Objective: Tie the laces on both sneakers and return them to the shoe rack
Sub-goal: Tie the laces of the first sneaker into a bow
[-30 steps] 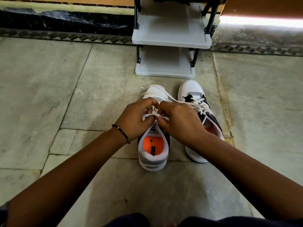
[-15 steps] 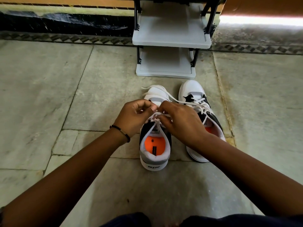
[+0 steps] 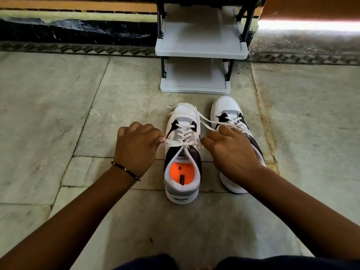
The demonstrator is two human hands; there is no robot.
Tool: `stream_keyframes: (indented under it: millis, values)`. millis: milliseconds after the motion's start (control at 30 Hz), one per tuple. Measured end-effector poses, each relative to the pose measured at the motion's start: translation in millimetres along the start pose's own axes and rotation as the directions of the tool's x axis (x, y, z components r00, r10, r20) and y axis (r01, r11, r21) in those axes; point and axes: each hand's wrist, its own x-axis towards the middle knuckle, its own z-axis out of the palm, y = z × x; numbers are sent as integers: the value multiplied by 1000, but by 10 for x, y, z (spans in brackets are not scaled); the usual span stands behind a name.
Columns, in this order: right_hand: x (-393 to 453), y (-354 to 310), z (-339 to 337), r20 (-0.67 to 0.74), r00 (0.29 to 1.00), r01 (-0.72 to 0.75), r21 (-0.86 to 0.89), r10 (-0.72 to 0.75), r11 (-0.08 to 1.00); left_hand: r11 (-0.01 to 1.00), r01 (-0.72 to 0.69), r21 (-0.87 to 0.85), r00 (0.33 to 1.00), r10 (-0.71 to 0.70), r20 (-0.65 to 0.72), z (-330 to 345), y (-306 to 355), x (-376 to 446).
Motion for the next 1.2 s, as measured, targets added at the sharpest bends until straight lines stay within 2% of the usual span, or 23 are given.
stream_keyframes:
  millis: [133,233,333,500,600,700,767,833,900,1000,1133,1200]
  values:
    - [-88,-18,69,56,998,-27,33,25,999,978,-125,166,991,116,63,44,-63,-53]
    - [-105,-27,63,90,995,-38,40,35,998,951,-195,240,981,187,58,46,-106,-28]
    - [-103,-34,26,106,994,-39,44,34,998,941,-210,267,978,205,45,28,-172,28]
    - [-129,-16,65,46,999,-28,59,25,998,942,-217,257,975,198,98,36,-175,58]
    - [-129,17,79,47,999,-22,52,19,998,983,-135,127,989,126,77,32,-161,40]
    - [-115,87,84,-35,998,-44,44,46,998,997,-31,-64,989,40,143,15,-129,26]
    - [-50,47,48,14,999,-41,131,40,991,984,-30,-175,973,69,222,32,-58,44]
    - [57,-31,23,125,992,-49,230,21,972,971,-97,-220,944,160,288,59,58,75]
    - [151,-109,49,175,985,-51,267,4,962,962,-240,-132,928,267,258,104,143,84]
    - [206,-151,99,121,992,-51,301,15,952,939,-344,21,937,341,74,138,121,117]
    - [208,-164,118,97,995,-13,244,-11,970,941,-308,138,951,306,33,172,37,152]
    - [214,-149,92,69,996,40,226,-57,973,957,-256,134,967,255,25,212,27,137]
